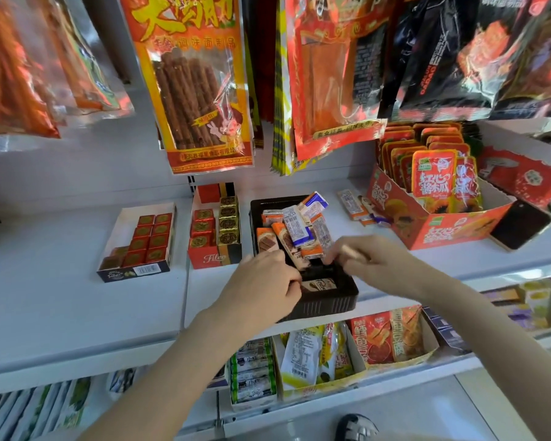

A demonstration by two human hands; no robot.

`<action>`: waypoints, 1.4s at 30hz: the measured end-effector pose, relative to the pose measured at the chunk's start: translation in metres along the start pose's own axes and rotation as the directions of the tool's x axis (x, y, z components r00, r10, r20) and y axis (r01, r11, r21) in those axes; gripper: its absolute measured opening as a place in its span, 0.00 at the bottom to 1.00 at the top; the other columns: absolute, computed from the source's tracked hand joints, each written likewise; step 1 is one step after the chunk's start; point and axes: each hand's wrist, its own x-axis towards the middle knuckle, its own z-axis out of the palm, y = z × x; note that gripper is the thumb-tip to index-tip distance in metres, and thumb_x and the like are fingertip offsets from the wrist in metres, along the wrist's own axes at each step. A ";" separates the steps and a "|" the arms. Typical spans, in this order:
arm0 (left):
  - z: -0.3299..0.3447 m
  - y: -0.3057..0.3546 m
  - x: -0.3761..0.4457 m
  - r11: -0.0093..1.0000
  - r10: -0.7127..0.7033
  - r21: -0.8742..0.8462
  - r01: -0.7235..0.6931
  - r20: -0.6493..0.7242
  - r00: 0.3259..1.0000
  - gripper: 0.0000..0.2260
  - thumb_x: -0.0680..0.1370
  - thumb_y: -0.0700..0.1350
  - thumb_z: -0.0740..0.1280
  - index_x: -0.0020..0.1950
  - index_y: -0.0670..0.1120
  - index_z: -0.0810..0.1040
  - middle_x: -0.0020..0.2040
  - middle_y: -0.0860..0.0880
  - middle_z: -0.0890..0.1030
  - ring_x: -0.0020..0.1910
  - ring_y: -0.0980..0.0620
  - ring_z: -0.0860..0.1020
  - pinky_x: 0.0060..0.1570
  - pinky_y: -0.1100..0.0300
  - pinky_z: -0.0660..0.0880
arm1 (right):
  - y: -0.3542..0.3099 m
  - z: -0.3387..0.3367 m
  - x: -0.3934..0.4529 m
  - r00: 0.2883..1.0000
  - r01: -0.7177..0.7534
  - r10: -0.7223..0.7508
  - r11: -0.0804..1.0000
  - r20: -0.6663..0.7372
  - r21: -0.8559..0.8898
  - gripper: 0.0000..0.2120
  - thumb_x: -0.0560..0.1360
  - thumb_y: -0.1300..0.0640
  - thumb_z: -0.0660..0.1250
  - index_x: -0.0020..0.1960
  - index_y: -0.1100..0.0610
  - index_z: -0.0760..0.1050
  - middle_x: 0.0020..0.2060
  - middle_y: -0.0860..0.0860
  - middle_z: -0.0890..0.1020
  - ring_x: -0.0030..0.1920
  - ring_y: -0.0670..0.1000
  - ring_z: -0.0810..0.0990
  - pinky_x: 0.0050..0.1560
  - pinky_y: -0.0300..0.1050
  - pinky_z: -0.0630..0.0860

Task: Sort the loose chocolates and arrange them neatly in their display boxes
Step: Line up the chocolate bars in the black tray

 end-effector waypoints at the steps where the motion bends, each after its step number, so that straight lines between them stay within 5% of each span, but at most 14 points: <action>1: 0.001 0.000 0.001 1.000 -0.009 0.024 0.009 0.015 1.000 0.14 0.79 0.48 0.54 0.57 0.53 0.78 0.52 0.50 0.73 0.55 0.52 0.70 0.50 0.57 0.63 | -0.002 0.004 -0.001 0.998 0.019 -0.016 0.998 0.059 -0.054 0.13 0.73 0.65 0.61 0.51 0.52 0.78 0.43 0.57 0.80 0.39 0.55 0.75 0.37 0.45 0.68; 5: 0.000 0.001 0.003 0.998 -0.033 0.058 0.028 0.092 0.995 0.15 0.79 0.48 0.53 0.61 0.55 0.76 0.55 0.49 0.71 0.59 0.50 0.67 0.53 0.55 0.62 | -0.005 0.010 -0.002 0.981 0.109 -0.063 0.961 0.184 -0.253 0.15 0.71 0.64 0.62 0.55 0.56 0.77 0.50 0.53 0.75 0.47 0.51 0.74 0.41 0.36 0.68; 10: -0.008 -0.007 -0.002 0.998 -0.025 -0.062 0.029 0.058 0.998 0.14 0.78 0.43 0.56 0.55 0.53 0.79 0.49 0.53 0.72 0.55 0.55 0.70 0.59 0.54 0.65 | -0.009 0.015 0.003 0.959 0.142 -0.023 0.900 0.282 -0.411 0.06 0.71 0.61 0.62 0.45 0.60 0.75 0.44 0.52 0.70 0.43 0.53 0.71 0.43 0.46 0.68; 14: -0.019 -0.025 -0.015 0.978 -0.040 -0.207 0.031 -0.038 0.998 0.13 0.77 0.38 0.59 0.48 0.50 0.81 0.46 0.58 0.75 0.49 0.60 0.72 0.57 0.62 0.68 | -0.004 0.008 0.009 0.982 0.090 -0.037 0.955 0.188 -0.283 0.07 0.73 0.59 0.63 0.37 0.60 0.72 0.37 0.56 0.76 0.37 0.52 0.74 0.39 0.44 0.69; 17: -0.021 -0.033 -0.024 0.965 -0.043 -0.260 0.034 -0.028 0.999 0.12 0.77 0.38 0.60 0.50 0.50 0.81 0.48 0.59 0.74 0.49 0.61 0.73 0.54 0.67 0.68 | -0.007 0.004 0.014 0.995 0.086 -0.072 0.960 0.062 -0.266 0.08 0.73 0.54 0.66 0.45 0.59 0.72 0.35 0.50 0.73 0.32 0.45 0.68 0.33 0.34 0.63; 21: -0.021 -0.037 -0.029 0.953 -0.040 -0.302 0.033 -0.017 0.999 0.13 0.77 0.37 0.60 0.52 0.49 0.81 0.50 0.60 0.74 0.48 0.64 0.72 0.54 0.70 0.67 | -0.023 0.033 0.022 0.982 0.184 -0.165 0.951 0.096 -0.249 0.18 0.73 0.55 0.66 0.61 0.55 0.66 0.48 0.49 0.71 0.48 0.49 0.70 0.42 0.37 0.65; 25: -0.019 -0.039 -0.031 0.959 -0.018 -0.285 0.013 -0.014 1.000 0.13 0.77 0.38 0.60 0.55 0.49 0.81 0.53 0.56 0.76 0.49 0.61 0.72 0.54 0.67 0.69 | -0.024 0.047 0.018 0.966 0.259 -0.241 0.898 0.095 -0.355 0.20 0.75 0.55 0.62 0.65 0.54 0.64 0.57 0.51 0.70 0.57 0.50 0.67 0.53 0.42 0.65; 30: -0.020 -0.042 -0.032 0.963 0.008 -0.271 -0.004 0.015 1.000 0.14 0.78 0.38 0.58 0.57 0.50 0.79 0.57 0.55 0.76 0.52 0.62 0.71 0.58 0.66 0.68 | -0.013 0.041 0.008 0.960 0.276 -0.274 0.887 0.060 -0.370 0.16 0.74 0.50 0.61 0.60 0.51 0.75 0.58 0.50 0.72 0.60 0.51 0.66 0.60 0.50 0.68; 33: -0.022 -0.041 -0.033 0.963 0.006 -0.269 -0.001 0.020 1.000 0.14 0.78 0.39 0.58 0.58 0.49 0.79 0.57 0.55 0.75 0.55 0.58 0.72 0.61 0.62 0.68 | -0.007 0.034 0.000 0.967 0.243 -0.256 0.915 0.003 -0.322 0.14 0.72 0.55 0.58 0.52 0.50 0.79 0.51 0.48 0.75 0.52 0.47 0.69 0.55 0.49 0.70; 38: -0.021 -0.038 -0.030 0.962 -0.009 -0.275 0.009 -0.001 1.000 0.13 0.78 0.40 0.58 0.56 0.49 0.80 0.48 0.58 0.71 0.50 0.60 0.71 0.58 0.62 0.69 | -0.006 0.025 -0.005 0.976 0.210 -0.182 0.934 0.120 -0.290 0.17 0.72 0.61 0.55 0.50 0.53 0.80 0.46 0.45 0.77 0.48 0.44 0.73 0.52 0.41 0.71; 42: -0.021 -0.036 -0.027 0.970 -0.001 -0.243 -0.003 -0.014 1.000 0.14 0.78 0.40 0.57 0.59 0.50 0.78 0.46 0.58 0.69 0.49 0.60 0.68 0.54 0.63 0.68 | -0.003 0.003 -0.001 0.985 0.143 -0.158 0.969 -0.064 -0.201 0.16 0.73 0.70 0.59 0.48 0.54 0.82 0.44 0.46 0.79 0.48 0.53 0.76 0.49 0.41 0.72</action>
